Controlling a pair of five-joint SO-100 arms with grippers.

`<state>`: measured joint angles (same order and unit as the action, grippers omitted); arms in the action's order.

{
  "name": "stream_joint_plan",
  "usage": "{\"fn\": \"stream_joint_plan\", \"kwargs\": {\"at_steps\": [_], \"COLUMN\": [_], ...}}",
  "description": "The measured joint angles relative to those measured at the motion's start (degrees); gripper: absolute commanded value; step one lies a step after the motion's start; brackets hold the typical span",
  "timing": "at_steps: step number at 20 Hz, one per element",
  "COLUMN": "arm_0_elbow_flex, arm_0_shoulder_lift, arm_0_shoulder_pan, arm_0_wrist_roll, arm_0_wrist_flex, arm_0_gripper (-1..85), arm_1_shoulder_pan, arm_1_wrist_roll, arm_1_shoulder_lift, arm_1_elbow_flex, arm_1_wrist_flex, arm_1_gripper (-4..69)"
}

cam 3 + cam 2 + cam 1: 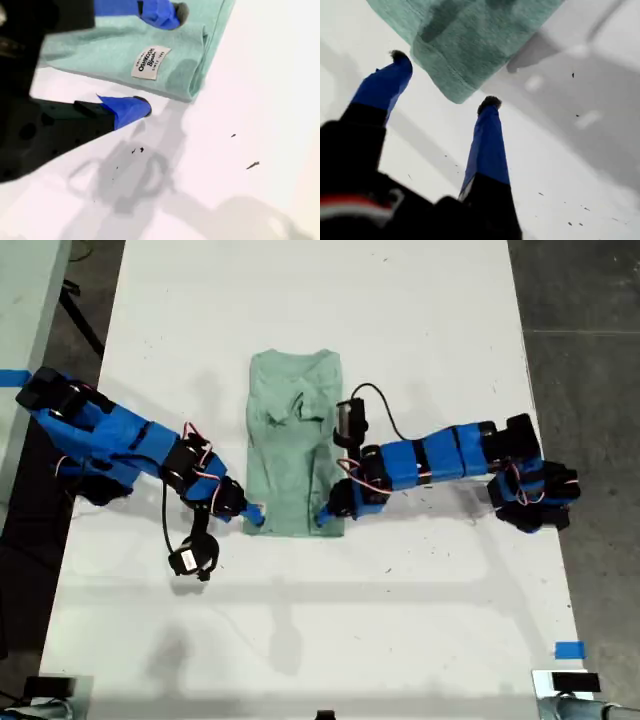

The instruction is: Fold t-shirt

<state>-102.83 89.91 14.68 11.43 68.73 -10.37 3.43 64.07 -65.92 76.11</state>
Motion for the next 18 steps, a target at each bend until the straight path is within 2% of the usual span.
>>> {"fn": "stream_joint_plan", "kwargs": {"at_steps": [3, 9, 11, 12, 13, 14, 18], "arm_0_elbow_flex": [0.0, 3.3, 4.7, 5.2, 5.6, 6.6, 6.7], "arm_0_shoulder_lift": [-5.1, -17.1, -18.6, -19.0, -19.2, -19.4, -19.4], "arm_0_shoulder_pan": [-0.7, -2.4, -2.8, -3.1, -3.2, -3.2, -3.8], "arm_0_wrist_roll": [-0.8, -0.8, -0.8, -0.8, -0.8, -0.9, 1.0], "arm_0_wrist_flex": [-4.0, -5.4, -5.4, -5.4, -6.1, -6.2, -6.0], "arm_0_gripper": [27.8, 20.8, 15.6, 9.7, 3.9, 0.0, 0.0], "arm_1_shoulder_pan": [0.0, 0.0, 0.0, 0.0, 0.0, 0.0, 0.0], "arm_1_wrist_roll": [0.2, 0.5, 0.5, 0.5, 0.5, 0.4, -0.8], "arm_1_shoulder_lift": [-3.8, -9.1, -10.3, -10.8, -11.2, -11.2, -11.4], "arm_1_elbow_flex": [1.4, 4.9, 6.6, 6.9, 7.7, 8.3, 8.9], "arm_1_wrist_flex": [-0.7, -1.1, -1.1, -1.8, -1.9, -2.0, -2.0], "arm_1_gripper": [29.8, 26.1, 20.8, 16.5, 7.2, 1.7, -1.0]}}
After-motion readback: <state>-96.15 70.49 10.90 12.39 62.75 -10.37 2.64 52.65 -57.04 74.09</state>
